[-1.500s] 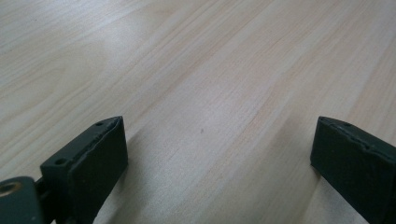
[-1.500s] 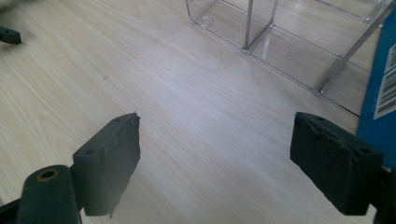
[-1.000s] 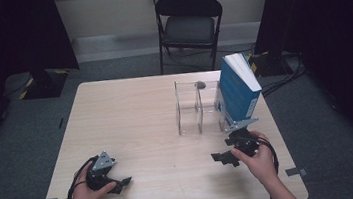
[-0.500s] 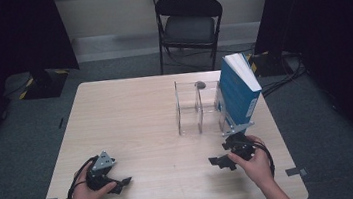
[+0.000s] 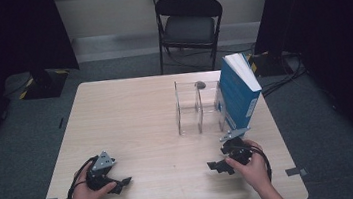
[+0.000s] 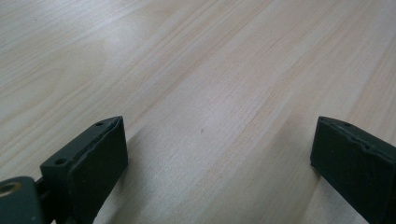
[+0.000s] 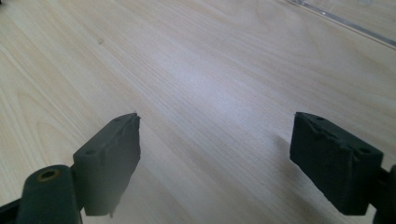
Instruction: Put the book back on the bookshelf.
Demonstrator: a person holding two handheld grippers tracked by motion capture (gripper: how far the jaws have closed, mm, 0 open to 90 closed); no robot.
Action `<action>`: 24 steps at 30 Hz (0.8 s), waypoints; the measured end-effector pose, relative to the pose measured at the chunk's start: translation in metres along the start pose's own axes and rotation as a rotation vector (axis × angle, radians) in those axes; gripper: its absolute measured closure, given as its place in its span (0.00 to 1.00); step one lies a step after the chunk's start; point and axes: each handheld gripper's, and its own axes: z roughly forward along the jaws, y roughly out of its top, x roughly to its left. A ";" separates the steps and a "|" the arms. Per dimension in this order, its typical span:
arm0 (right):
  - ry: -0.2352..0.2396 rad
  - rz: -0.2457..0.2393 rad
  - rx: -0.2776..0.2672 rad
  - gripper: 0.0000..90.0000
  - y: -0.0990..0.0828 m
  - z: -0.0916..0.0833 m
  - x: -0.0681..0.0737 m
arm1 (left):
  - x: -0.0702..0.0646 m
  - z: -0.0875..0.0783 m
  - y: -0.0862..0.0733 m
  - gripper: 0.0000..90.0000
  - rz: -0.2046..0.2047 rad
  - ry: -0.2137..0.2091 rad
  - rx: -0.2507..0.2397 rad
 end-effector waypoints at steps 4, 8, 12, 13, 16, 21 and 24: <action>-0.003 0.013 0.012 0.18 -0.003 0.004 0.001 | 0.000 0.000 0.000 0.04 0.000 0.000 0.000; -0.004 0.010 0.020 0.18 -0.006 0.008 0.002 | 0.000 0.000 0.000 0.04 -0.007 -0.002 -0.001; -0.003 -0.011 0.008 0.17 -0.010 0.010 0.003 | 0.000 0.000 0.000 0.04 0.000 0.000 0.000; -0.010 -0.022 0.012 0.17 -0.010 0.010 0.004 | 0.000 0.000 0.000 0.04 0.000 0.000 0.000; -0.022 -0.041 0.008 0.17 -0.011 0.011 0.005 | 0.000 0.000 0.000 0.04 -0.001 0.000 -0.001; -0.056 -0.065 -0.053 0.16 -0.018 0.013 0.009 | 0.000 0.000 0.000 0.04 -0.001 0.000 0.000; -0.084 -0.089 -0.077 0.16 -0.022 0.015 0.012 | 0.000 0.000 0.000 0.04 -0.001 0.000 0.000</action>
